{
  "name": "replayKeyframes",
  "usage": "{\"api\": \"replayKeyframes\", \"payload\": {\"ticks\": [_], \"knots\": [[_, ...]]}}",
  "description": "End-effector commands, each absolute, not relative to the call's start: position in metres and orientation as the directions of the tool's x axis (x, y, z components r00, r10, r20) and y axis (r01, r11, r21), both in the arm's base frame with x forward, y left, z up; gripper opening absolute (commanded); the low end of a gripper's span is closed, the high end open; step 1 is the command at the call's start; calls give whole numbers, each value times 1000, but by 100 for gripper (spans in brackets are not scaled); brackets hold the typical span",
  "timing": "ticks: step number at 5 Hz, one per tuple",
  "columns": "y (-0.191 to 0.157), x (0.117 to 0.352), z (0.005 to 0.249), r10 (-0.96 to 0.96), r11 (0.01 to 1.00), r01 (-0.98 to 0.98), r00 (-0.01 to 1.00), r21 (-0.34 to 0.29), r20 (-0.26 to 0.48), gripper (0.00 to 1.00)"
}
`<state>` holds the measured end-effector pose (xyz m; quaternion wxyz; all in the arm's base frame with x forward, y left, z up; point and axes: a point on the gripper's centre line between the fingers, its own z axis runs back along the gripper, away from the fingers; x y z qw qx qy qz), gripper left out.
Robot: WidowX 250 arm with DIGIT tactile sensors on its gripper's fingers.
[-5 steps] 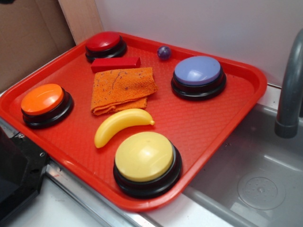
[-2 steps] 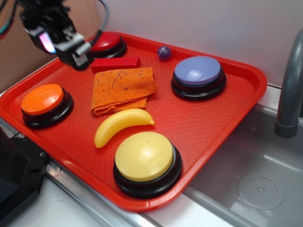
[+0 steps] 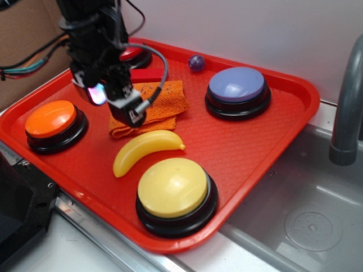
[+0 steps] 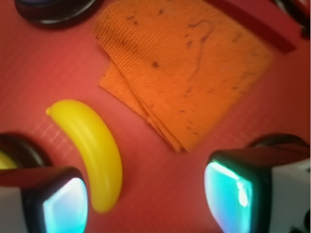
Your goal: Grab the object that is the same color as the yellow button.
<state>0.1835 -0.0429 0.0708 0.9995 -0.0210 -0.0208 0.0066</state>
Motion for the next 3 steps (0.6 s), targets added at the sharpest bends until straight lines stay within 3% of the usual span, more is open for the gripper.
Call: {"api": "replayKeyframes", "payload": {"ticks": [1,3], "knots": [[-68,186,43,-24,995,33,996,-98,89,100],[-73,183,30,1,998,4,996,-56,87,100]]}}
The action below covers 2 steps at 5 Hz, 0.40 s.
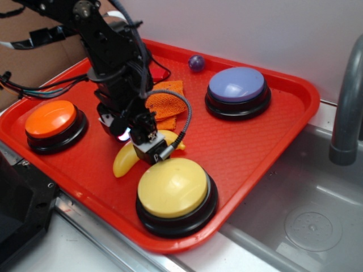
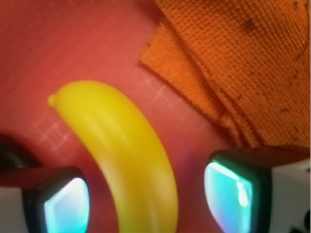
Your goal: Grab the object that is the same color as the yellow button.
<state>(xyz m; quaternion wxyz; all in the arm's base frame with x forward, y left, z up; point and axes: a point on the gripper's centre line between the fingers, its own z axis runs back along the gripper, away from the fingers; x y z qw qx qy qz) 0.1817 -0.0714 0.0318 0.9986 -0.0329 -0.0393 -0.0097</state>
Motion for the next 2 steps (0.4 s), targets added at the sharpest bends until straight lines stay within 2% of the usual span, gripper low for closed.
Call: {"api": "replayKeyframes", "payload": {"ticks": [1,2], "knots": [[-65,184,28,35,996,-29,997,-81,67,0],[-63,184,24,57,997,-54,996,-58,64,0]]}}
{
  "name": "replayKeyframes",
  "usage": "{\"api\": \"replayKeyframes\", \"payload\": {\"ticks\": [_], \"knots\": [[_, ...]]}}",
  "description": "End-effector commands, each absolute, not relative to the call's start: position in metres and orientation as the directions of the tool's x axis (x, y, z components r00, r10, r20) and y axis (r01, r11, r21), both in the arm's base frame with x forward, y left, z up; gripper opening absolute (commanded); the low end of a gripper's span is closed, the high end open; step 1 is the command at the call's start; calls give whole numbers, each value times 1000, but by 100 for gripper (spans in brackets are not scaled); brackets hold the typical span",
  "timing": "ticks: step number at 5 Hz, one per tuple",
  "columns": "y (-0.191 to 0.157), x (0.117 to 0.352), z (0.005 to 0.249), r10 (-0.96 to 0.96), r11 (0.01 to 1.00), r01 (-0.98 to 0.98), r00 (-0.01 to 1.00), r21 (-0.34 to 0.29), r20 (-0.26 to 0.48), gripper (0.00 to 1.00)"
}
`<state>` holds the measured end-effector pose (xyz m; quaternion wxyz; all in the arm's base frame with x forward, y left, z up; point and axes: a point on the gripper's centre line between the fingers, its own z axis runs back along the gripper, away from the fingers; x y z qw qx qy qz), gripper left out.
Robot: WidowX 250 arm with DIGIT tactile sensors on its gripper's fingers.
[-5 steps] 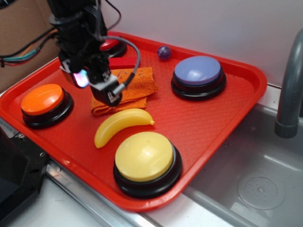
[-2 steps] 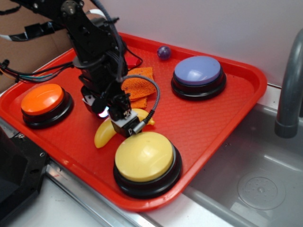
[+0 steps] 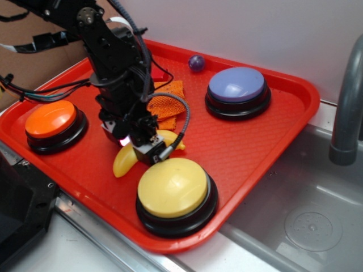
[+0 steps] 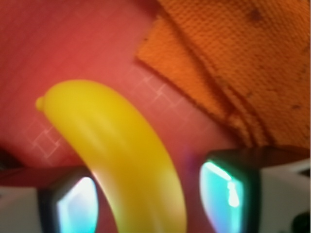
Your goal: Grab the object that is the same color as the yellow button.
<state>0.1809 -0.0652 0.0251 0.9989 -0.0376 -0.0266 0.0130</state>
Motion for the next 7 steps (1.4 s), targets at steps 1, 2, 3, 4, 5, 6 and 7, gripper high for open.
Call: {"api": "replayKeyframes", "payload": {"ticks": [1,2,3,4,5,6,7], "knots": [[-56,186,28,70,996,-67,996,-53,54,0],[-44,189,57,105,994,-102,992,-42,68,0],[-21,196,92,159,986,-155,984,-58,74,0],[-1,201,123,206,978,-204,970,-32,128,0],[12,203,153,208,978,-203,961,-43,180,0],[19,203,167,231,973,-226,940,-49,252,0],[22,214,165,185,982,-173,963,-76,195,0]]}}
